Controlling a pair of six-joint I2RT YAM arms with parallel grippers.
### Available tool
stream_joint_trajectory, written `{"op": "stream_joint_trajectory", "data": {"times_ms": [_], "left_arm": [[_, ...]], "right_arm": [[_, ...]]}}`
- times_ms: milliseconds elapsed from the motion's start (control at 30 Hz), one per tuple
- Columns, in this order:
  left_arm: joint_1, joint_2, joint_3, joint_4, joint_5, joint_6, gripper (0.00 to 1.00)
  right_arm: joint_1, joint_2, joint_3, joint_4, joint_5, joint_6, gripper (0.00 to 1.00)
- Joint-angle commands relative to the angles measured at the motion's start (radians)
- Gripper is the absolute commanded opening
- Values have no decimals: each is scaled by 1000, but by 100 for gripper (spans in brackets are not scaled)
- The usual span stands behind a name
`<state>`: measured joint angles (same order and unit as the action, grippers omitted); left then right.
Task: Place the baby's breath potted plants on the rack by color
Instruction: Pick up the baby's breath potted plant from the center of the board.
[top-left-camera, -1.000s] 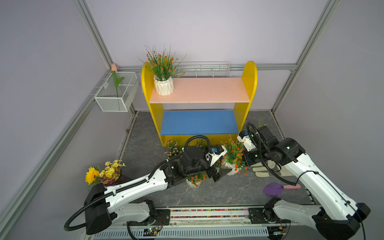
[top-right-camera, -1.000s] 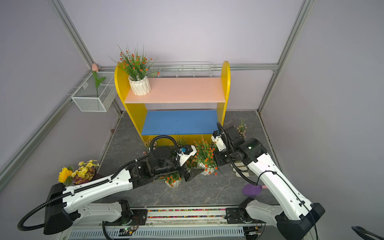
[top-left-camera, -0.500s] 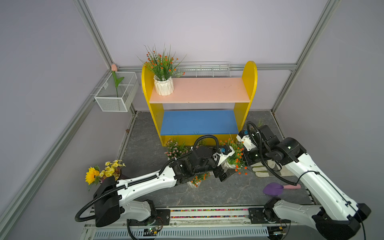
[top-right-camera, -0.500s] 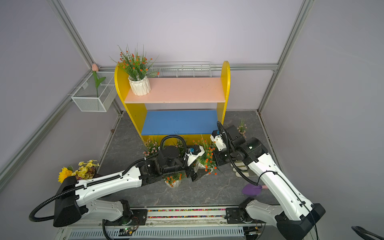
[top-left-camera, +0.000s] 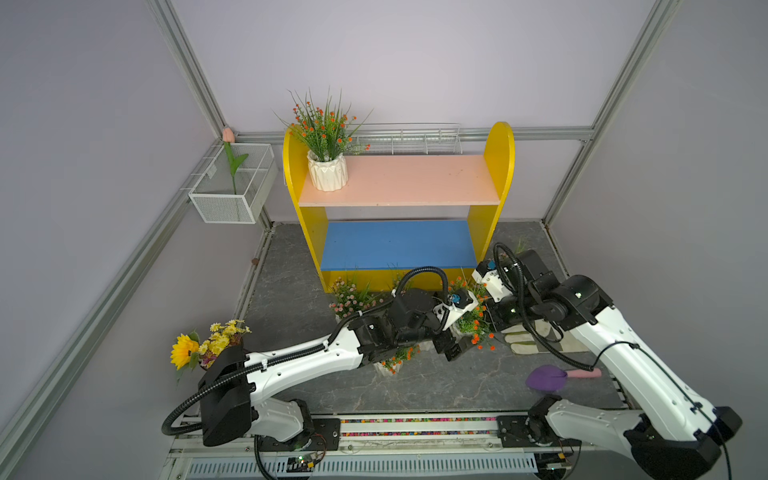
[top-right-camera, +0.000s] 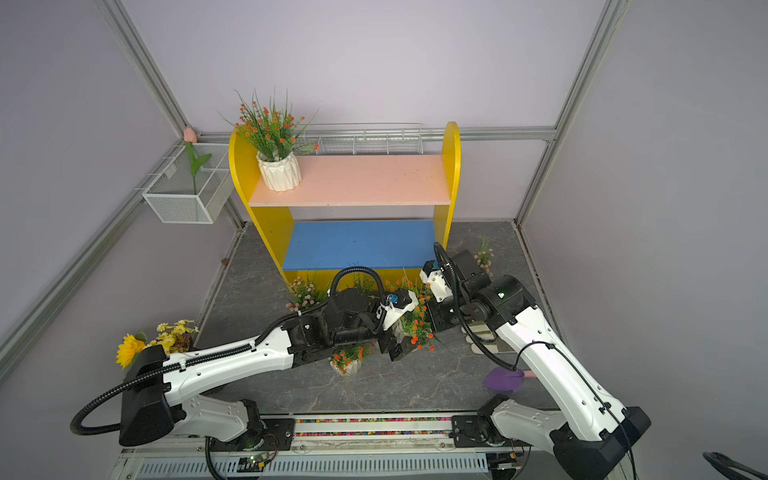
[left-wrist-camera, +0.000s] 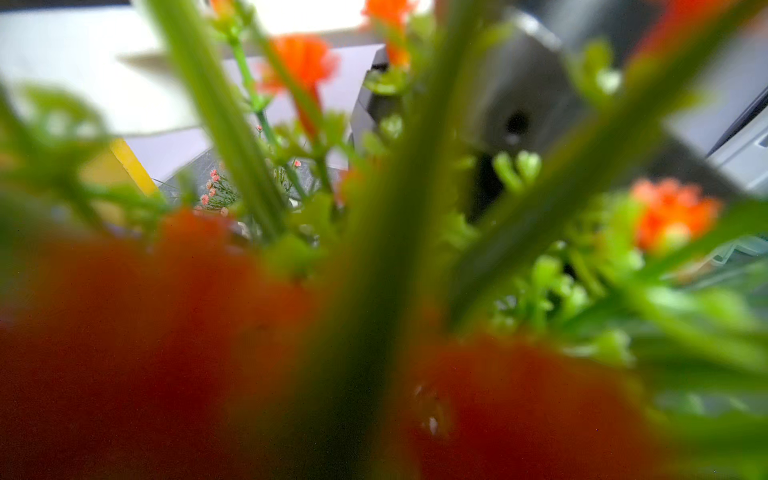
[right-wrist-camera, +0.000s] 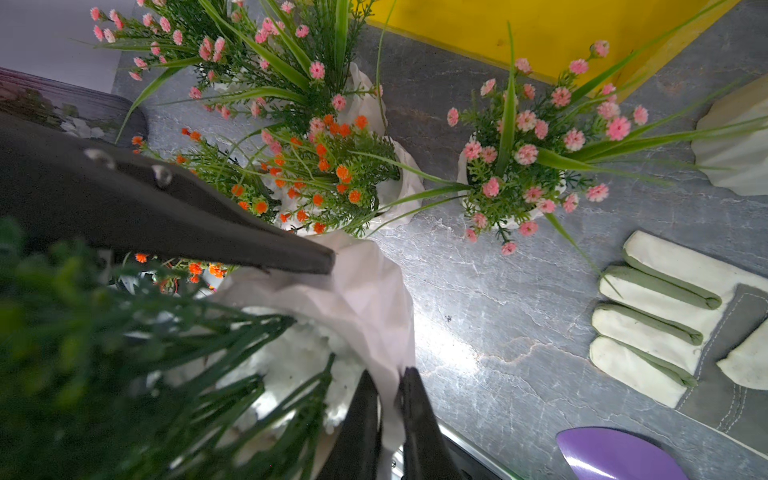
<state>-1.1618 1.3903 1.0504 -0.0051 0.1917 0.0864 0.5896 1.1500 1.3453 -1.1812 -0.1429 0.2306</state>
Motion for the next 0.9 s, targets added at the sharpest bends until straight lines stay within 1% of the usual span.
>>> {"op": "stream_joint_trajectory", "data": {"times_ms": [0,267,567,800,867], "left_arm": [[-11,23,37,-51,25,20,96],[-13,53,74,-124,34,25,93],[-13,68,91,-162,58,28,91],[-13,72,98,-171,71,28,84],[-13,72,100,-170,79,29,79]], "right_arm": [[-6,-27,17,78,-44,-7,13],[-6,-29,15,84,-25,-11,13],[-6,-38,11,93,-19,-11,12],[-8,-49,-1,104,-25,-8,12],[-8,-53,-7,110,-29,-5,12]]}}
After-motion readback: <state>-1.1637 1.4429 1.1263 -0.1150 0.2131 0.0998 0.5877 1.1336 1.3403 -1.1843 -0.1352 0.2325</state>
